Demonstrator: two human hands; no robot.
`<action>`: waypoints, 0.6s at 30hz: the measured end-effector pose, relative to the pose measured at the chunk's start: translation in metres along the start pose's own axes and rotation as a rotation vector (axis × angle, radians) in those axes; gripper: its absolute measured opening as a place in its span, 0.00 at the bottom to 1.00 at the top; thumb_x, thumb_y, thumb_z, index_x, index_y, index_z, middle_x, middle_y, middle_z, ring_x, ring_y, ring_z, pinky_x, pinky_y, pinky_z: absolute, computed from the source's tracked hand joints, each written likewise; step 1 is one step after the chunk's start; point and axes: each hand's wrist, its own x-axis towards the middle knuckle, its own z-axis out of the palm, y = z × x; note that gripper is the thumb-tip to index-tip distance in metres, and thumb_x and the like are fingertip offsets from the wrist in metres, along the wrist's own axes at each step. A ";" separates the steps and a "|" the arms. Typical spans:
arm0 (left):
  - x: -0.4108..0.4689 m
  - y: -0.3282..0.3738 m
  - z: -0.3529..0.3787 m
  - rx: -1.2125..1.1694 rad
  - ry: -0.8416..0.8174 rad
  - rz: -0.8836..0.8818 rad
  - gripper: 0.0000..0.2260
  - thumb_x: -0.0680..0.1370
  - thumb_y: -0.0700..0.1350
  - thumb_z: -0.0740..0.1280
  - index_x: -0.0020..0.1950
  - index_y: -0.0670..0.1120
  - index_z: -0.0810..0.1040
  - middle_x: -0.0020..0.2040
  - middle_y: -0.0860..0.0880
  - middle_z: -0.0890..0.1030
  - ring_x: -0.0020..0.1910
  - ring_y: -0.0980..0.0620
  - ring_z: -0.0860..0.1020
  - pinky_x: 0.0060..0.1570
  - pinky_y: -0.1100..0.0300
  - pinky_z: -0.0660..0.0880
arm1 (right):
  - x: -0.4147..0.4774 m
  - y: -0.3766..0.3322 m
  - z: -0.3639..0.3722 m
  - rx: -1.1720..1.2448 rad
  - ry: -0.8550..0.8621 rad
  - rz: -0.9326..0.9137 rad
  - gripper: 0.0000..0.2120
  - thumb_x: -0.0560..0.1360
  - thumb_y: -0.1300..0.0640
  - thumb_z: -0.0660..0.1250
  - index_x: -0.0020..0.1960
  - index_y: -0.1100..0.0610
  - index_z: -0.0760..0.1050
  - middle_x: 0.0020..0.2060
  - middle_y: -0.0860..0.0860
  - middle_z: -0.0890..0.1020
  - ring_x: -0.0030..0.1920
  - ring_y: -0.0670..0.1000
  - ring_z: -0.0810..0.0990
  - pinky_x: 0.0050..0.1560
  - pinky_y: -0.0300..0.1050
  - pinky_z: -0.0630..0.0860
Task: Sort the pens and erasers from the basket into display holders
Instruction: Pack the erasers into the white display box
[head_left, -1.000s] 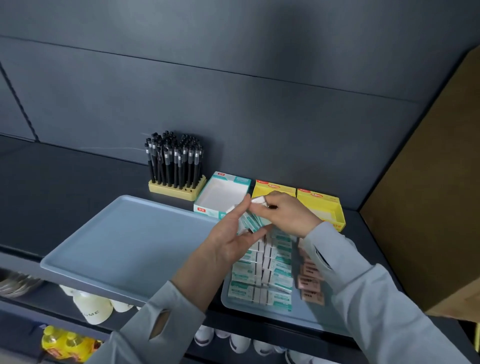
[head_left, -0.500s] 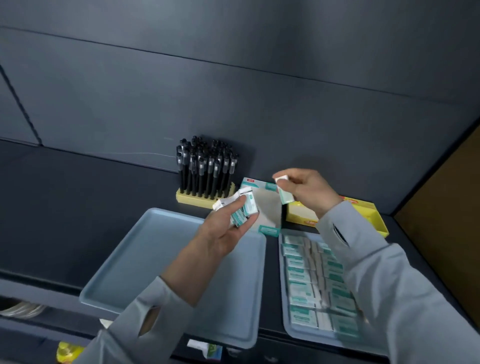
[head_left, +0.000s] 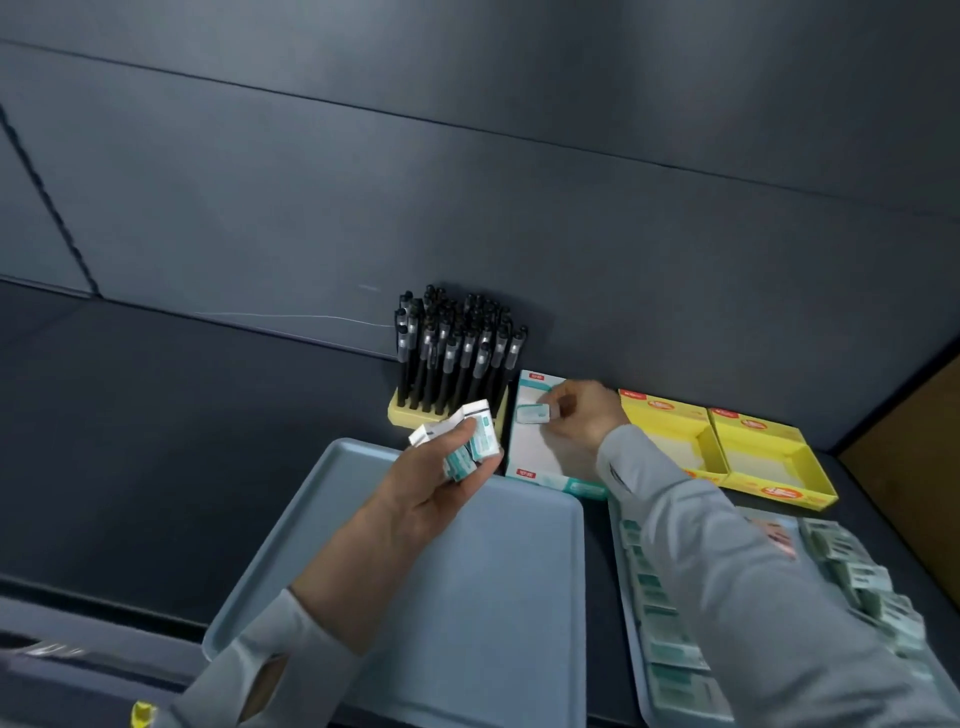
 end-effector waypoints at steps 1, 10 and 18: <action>0.000 0.000 0.000 -0.004 0.000 0.000 0.09 0.76 0.35 0.69 0.55 0.39 0.77 0.54 0.38 0.81 0.55 0.43 0.79 0.55 0.50 0.77 | -0.002 0.000 0.001 -0.088 0.020 -0.034 0.13 0.67 0.65 0.71 0.47 0.51 0.82 0.39 0.47 0.81 0.42 0.50 0.79 0.47 0.37 0.73; -0.005 -0.008 0.006 -0.002 -0.001 -0.006 0.04 0.76 0.35 0.69 0.50 0.40 0.78 0.43 0.40 0.83 0.46 0.45 0.81 0.48 0.52 0.79 | -0.012 0.002 0.020 -0.321 0.262 -0.126 0.09 0.71 0.56 0.65 0.48 0.49 0.82 0.50 0.50 0.85 0.49 0.56 0.81 0.50 0.43 0.77; 0.000 -0.014 0.008 0.060 -0.020 0.059 0.09 0.75 0.34 0.69 0.54 0.42 0.77 0.49 0.41 0.83 0.48 0.47 0.81 0.42 0.54 0.82 | -0.017 -0.015 -0.003 0.053 0.116 -0.139 0.08 0.77 0.54 0.65 0.45 0.49 0.83 0.38 0.50 0.84 0.40 0.55 0.82 0.41 0.48 0.80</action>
